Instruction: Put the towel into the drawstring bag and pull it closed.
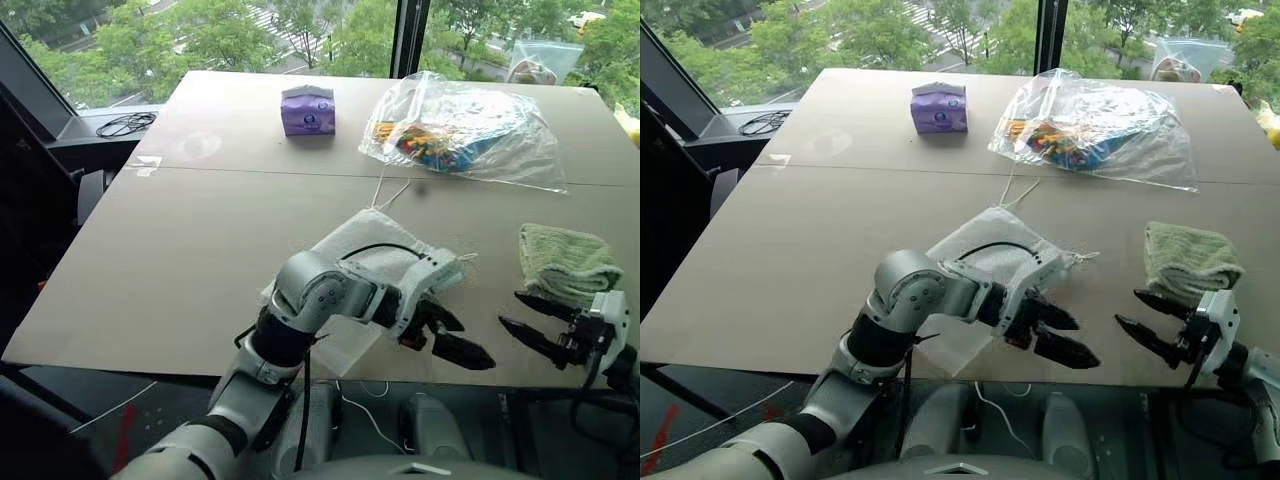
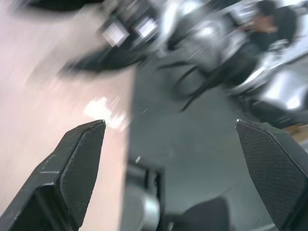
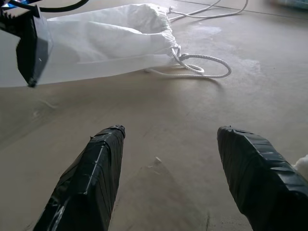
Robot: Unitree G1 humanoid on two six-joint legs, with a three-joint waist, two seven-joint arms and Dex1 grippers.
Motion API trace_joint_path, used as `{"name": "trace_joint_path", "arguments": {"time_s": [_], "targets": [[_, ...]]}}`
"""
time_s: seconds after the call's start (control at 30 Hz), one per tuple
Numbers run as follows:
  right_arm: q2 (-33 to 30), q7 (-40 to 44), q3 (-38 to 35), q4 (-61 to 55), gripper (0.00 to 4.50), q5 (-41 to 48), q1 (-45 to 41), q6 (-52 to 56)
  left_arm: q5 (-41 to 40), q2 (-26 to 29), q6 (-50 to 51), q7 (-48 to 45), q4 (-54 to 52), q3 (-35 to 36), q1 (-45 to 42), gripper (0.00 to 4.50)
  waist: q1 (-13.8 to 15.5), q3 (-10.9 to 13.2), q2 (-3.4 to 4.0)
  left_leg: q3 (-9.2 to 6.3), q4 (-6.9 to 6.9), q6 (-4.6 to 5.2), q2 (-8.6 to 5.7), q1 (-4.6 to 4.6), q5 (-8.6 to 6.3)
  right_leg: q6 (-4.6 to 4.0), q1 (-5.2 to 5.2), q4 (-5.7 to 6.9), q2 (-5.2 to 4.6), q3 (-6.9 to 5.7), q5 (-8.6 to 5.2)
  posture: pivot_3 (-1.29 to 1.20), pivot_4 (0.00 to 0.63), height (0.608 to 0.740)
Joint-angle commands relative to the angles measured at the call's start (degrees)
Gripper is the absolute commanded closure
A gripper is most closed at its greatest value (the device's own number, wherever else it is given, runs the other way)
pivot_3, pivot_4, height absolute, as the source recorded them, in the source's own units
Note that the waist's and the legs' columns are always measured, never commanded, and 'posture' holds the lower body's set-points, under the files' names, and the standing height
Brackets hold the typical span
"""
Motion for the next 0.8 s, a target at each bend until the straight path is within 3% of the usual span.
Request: {"name": "trace_joint_path", "arguments": {"time_s": [0.03, 0.17, 0.3, 0.4, 0.57, 0.8], "targets": [[-1.1, 0.5, -1.4, -1.4, 1.23, 1.3, -0.7, 0.5, 0.7, 6.1, 2.9, 3.2, -8.5, -1.5, 1.0, 0.06, 0.1, 0.0, 0.01, -0.02, 0.0, -0.04, 0.0, 0.0, -0.02, 0.0, 0.0, -0.01, -0.01, 0.02, 0.0, 0.0, 0.15, 0.739], [-1.5, 0.8, -1.0, -0.4, 1.23, 1.0, -3.1, 1.2, 3.6, 17.8, 1.5, 6.1, -15.7, -6.4, 1.9, 0.06, 0.1, 0.0, 0.01, -0.01, 0.01, -0.06, -0.03, -0.01, -0.04, -0.02, 0.01, -0.12, -0.18, 0.08, 0.01, 0.0, 0.15, 0.739], [-1.9, 1.2, -0.7, 0.7, 1.23, 1.0, -5.8, 1.6, 11.5, 30.7, -6.8, 9.2, -20.1, -12.3, 1.8, 0.06, 0.1, 0.0, 0.04, -0.01, -0.16, -0.07, -0.04, 0.07, -0.04, -0.05, 0.0, -0.16, -0.2, 0.12, 0.01, 0.0, 0.15, 0.739], [-2.0, 1.4, -0.9, 1.5, 1.23, 1.1, -7.0, 1.8, 15.9, 37.6, -11.7, 11.0, -21.2, -12.7, 3.9, 0.06, -0.1, -0.1, 0.09, 0.01, -0.37, -0.07, -0.04, 0.29, -0.04, -0.16, 0.02, -0.16, -0.16, 0.29, 0.07, 0.0, 0.15, 0.739], [-1.9, 1.8, -0.7, 2.5, 1.23, 0.9, -8.3, 1.8, 24.6, 43.1, -19.6, 16.6, -15.2, -9.2, 11.1, 0.06, 0.0, -0.2, 0.18, 0.04, -0.47, -0.08, -0.04, 0.4, -0.04, -0.16, 0.04, -0.23, -0.19, 0.37, 0.07, 0.0, 0.15, 0.739], [-2.0, 2.9, 0.2, 4.9, 1.23, 0.7, -12.1, 2.2, 31.0, 44.7, -30.4, 21.6, -8.1, 4.7, 21.4, 0.06, -0.9, -0.5, 0.4, 0.04, -0.82, -0.09, 0.0, 0.6, -0.04, -0.25, -0.06, -0.24, -0.21, 0.41, 0.13, 0.0, 0.15, 0.739]]}}
